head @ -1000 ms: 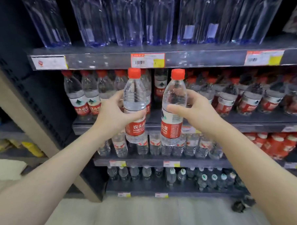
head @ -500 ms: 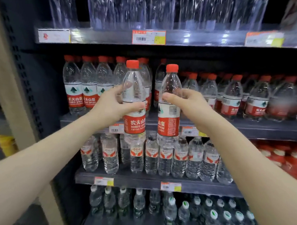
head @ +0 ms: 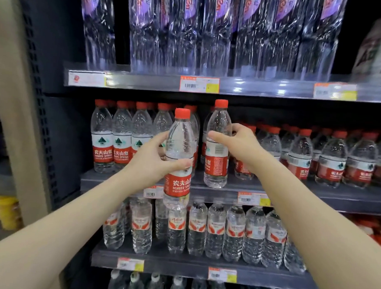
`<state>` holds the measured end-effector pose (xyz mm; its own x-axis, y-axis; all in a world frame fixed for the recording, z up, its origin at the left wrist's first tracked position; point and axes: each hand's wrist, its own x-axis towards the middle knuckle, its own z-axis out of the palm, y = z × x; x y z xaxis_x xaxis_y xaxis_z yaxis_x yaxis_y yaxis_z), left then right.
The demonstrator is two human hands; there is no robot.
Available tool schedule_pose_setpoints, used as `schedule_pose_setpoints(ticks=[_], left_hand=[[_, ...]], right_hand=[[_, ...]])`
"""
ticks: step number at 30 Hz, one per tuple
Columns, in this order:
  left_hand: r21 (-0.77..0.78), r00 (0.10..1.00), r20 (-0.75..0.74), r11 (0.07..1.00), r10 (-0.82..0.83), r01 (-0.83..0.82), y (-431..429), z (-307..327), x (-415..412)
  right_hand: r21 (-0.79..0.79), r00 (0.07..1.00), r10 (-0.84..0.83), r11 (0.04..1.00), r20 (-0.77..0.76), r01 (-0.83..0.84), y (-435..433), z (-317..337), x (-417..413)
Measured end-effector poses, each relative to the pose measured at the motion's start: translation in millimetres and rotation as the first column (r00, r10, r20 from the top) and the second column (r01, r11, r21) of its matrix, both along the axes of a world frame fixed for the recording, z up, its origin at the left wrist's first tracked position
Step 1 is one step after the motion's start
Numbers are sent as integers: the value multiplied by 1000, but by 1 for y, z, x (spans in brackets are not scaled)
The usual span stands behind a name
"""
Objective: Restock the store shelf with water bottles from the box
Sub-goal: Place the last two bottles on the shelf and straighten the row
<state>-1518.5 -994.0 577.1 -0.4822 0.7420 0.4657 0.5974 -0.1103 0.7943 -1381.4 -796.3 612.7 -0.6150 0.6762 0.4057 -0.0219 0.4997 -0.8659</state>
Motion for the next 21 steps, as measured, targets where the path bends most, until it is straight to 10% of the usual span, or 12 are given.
schedule_pose_setpoints(ticks=[21], left_hand=[[60,999,-32,998,-26,28,10,-16,-15]], right_hand=[[69,977,-152,987,147,143,62,-46,-62]])
